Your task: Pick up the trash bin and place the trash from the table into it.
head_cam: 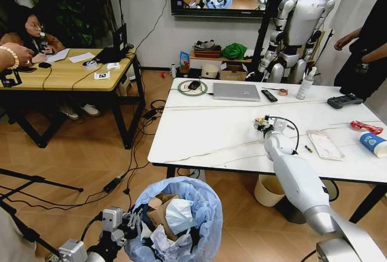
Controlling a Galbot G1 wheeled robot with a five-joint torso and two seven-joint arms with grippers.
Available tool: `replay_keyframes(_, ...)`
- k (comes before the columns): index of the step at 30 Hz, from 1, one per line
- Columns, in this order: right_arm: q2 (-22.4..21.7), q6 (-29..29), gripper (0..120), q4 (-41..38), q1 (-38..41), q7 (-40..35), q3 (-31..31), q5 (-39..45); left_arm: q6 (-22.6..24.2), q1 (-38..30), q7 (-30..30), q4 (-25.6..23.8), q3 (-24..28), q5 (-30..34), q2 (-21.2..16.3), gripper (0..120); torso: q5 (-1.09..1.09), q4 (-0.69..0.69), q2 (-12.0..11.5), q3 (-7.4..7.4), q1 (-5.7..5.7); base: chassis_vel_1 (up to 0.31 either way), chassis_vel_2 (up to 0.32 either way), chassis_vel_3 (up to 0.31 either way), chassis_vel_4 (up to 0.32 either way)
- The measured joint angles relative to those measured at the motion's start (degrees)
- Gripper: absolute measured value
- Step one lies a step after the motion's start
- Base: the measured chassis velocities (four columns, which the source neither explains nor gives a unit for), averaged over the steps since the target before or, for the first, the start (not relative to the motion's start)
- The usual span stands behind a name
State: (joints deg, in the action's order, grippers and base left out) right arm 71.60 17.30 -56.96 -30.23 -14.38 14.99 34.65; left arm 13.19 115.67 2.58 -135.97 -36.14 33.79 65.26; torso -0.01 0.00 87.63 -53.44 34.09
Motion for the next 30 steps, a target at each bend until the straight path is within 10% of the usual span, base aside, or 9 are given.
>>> replay_keyframes(5,0.95,-0.56,97,2.97,2.25,0.07,0.21,-0.12,-0.02,0.04,0.01,0.02,0.01,-0.01,0.09,0,-0.01,0.0,0.0,0.0,0.0,0.0,0.0,0.0,0.0)
replay_keyframes(30,1.97,-2.53,10,10.14,5.88,2.57,0.88,-0.63,-0.42,1.03,0.36,-0.62,-0.16,-1.01,0.58,0,0.01,0.0,-0.01,0.0,0.0,0.0,0.0,0.0,0.0)
